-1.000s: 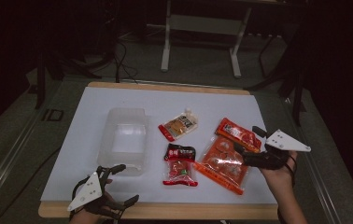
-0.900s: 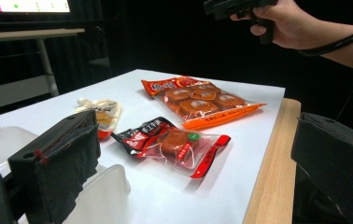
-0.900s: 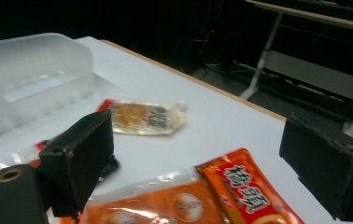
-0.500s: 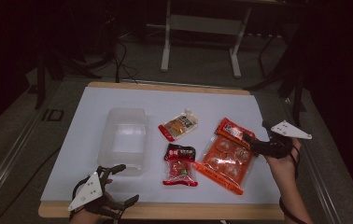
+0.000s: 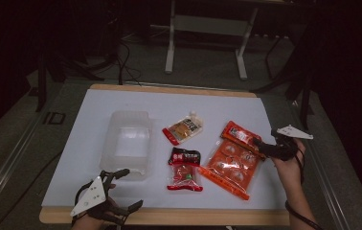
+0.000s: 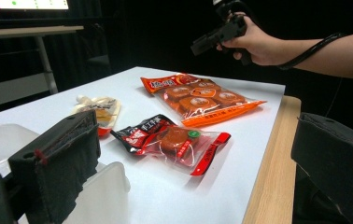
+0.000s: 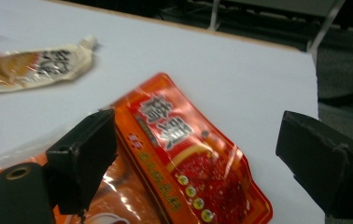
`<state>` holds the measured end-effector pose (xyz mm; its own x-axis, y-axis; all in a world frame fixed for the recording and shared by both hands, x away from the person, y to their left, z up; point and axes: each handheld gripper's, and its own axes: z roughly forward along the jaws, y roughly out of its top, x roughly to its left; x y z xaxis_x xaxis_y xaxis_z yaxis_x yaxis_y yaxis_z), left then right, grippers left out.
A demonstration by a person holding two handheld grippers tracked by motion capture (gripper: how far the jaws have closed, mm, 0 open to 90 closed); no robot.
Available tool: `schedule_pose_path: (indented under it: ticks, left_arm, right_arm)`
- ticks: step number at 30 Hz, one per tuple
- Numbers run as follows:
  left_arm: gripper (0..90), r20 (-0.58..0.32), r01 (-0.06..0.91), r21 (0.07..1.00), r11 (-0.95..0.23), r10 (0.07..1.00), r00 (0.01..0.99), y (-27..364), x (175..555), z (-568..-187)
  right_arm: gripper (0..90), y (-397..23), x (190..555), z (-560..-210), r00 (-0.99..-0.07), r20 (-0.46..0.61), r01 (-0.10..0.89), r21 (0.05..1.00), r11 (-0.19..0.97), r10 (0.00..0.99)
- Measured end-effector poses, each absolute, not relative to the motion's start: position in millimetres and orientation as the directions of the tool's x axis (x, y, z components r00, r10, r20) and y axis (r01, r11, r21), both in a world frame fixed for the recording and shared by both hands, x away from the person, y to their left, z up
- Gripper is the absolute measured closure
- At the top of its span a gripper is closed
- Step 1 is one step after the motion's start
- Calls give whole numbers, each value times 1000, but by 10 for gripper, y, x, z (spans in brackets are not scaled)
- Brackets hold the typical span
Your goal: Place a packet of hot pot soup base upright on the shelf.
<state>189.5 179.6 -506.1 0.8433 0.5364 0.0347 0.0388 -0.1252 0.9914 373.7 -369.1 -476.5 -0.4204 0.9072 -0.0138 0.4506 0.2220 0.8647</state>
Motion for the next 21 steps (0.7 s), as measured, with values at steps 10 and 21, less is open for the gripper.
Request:
schedule_pose_path:
  ticks: [10, 21]
  left_arm:
    - [18, 35, 40, 991, -127, 537, 843, 1784, 1887, -5063]
    - [18, 37, 41, 990, -136, 529, 848, 1767, 1886, -5068]
  right_arm:
    - [125, -3789, 3890, -5002, -385, 29, 536, 821, 198, 923]
    - [120, -3776, 4001, -5268, -349, 32, 596, 779, 195, 937]
